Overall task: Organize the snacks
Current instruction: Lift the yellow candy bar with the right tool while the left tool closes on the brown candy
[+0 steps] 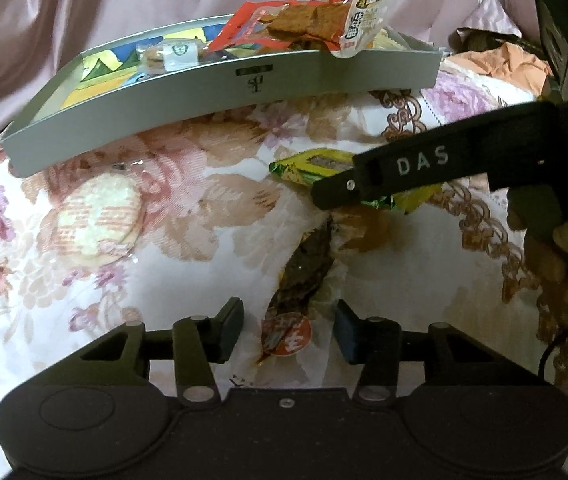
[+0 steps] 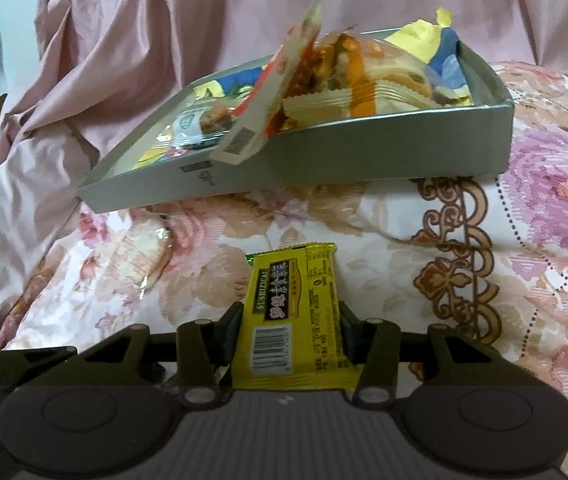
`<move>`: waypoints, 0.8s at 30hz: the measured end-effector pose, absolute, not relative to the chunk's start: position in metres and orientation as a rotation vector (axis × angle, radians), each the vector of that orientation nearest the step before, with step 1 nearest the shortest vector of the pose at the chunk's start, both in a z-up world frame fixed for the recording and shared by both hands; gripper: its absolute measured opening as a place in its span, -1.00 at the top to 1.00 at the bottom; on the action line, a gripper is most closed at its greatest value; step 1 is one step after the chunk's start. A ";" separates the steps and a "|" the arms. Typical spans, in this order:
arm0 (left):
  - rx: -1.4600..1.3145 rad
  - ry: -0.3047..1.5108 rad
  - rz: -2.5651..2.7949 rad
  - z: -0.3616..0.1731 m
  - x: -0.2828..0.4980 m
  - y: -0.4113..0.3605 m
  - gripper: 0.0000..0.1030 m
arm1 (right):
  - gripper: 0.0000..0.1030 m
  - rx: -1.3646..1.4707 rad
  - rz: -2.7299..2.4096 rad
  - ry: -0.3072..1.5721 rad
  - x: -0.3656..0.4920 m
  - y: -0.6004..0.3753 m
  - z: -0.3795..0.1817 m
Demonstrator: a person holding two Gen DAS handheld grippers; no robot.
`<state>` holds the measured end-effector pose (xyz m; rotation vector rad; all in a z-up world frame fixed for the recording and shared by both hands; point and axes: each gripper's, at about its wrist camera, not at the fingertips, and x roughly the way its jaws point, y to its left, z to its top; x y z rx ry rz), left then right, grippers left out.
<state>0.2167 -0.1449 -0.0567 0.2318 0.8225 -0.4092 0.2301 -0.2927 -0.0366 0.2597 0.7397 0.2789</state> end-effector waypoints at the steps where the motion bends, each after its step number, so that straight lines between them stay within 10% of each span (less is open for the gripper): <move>1: 0.239 0.828 -0.407 -0.056 0.214 -0.142 0.04 | 0.01 0.261 0.287 0.740 0.230 -0.292 -0.036; 24: 0.269 0.812 -0.307 -0.036 0.167 -0.111 0.13 | 0.01 0.258 0.445 0.632 0.198 -0.276 -0.011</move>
